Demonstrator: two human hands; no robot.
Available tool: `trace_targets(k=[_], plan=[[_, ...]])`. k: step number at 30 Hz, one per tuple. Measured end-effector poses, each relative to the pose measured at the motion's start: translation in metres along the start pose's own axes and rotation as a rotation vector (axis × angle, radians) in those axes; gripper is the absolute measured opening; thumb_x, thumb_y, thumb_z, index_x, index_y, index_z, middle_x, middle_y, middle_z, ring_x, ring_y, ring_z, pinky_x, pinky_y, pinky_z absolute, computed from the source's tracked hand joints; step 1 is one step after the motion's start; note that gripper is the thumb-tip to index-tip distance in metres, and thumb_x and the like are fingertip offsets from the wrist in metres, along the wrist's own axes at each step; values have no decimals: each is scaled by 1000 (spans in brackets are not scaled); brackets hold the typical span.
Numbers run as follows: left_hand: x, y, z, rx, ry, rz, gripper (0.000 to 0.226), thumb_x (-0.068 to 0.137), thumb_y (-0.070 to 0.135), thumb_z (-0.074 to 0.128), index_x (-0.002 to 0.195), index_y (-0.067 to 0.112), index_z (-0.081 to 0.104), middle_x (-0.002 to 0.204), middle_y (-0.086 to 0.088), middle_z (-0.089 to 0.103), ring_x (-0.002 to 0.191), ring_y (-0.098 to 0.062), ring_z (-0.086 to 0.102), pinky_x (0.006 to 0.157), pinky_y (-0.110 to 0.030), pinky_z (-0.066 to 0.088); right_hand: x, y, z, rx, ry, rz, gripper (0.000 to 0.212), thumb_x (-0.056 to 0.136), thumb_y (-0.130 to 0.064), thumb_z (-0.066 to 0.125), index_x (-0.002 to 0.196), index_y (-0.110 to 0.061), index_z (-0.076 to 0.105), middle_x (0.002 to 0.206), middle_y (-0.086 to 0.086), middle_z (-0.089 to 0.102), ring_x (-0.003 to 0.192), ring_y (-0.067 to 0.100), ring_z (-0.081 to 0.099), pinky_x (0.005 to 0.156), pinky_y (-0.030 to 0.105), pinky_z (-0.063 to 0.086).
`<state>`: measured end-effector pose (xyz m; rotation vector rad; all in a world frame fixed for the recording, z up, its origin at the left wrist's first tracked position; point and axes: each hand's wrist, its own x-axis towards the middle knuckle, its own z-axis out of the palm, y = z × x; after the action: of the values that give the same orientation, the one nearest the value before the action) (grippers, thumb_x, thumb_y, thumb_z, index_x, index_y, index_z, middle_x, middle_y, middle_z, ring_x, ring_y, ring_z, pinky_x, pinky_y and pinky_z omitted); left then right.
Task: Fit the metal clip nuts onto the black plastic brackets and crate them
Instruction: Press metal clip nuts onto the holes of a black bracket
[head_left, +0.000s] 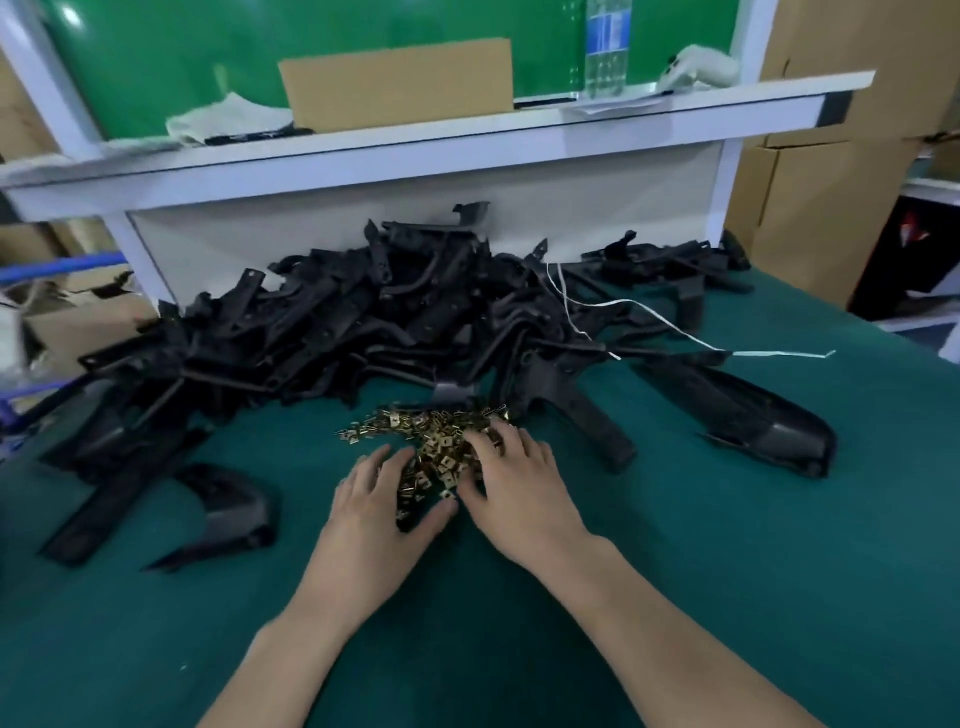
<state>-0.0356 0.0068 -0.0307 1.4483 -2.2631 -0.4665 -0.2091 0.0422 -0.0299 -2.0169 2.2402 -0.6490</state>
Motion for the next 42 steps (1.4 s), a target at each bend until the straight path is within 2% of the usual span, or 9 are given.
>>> trace_targets(k=[3,8,13,20,23,28,34,38,42], plan=[[1,1,-8,-139,135,21,69,89,67,42,144,25,47,146,9,45,137,-15,40,110,-36,41,4,3,-1,85,26,-43,45,103,-39,42,146,-26,43,150,-1,41,138,25,35,117,39,24],[5,-18,-34,236,551,-231,46,96,33,59,130,3,57,131,-28,55,129,-46,43,113,-61,24,1,16,-9,469,12,30,32,105,-36,44,136,-38,52,135,-21,46,103,6,49,91,23,40],[-4,-45,-51,342,236,-656,54,97,42,51,135,4,46,125,-37,51,120,-53,46,109,-60,29,6,20,-8,546,51,68,30,105,-35,43,131,-41,55,130,-27,47,78,-4,46,77,19,39],[-6,-41,-51,184,320,-438,52,97,24,53,144,6,40,122,-30,57,110,-48,54,102,-57,39,7,24,-12,783,70,188,29,104,-36,45,127,-47,58,128,-29,51,103,-8,55,85,14,43],[-9,-23,-50,-229,464,-199,41,100,30,51,137,29,34,119,2,63,92,-12,63,70,-40,49,9,30,-16,819,115,253,32,104,-34,46,132,-44,57,136,-20,50,116,-4,50,104,24,42],[-15,1,-45,-754,506,10,18,98,41,43,115,47,48,121,15,70,100,-3,64,87,-31,43,12,45,-27,730,127,353,44,105,-32,44,149,-31,44,166,-2,19,153,12,5,119,27,8],[-8,-1,-51,-1612,132,-302,28,100,22,49,124,10,57,109,-22,72,101,-34,72,87,-44,61,8,55,-36,688,471,486,42,104,-27,42,146,-32,46,159,-9,33,150,8,13,122,34,16],[-8,0,-52,-1669,-79,-391,43,97,36,50,124,6,65,108,-26,71,83,-31,72,62,-33,59,-1,35,-38,733,587,241,41,101,-42,39,141,-42,46,137,-34,45,134,-7,35,109,23,31],[-10,1,-50,-1556,-293,-464,62,88,53,53,125,6,68,113,-32,69,73,-30,69,53,-30,50,-7,12,-35,1030,367,27,46,98,-58,45,143,-51,41,135,-30,53,126,-6,50,97,14,42]])
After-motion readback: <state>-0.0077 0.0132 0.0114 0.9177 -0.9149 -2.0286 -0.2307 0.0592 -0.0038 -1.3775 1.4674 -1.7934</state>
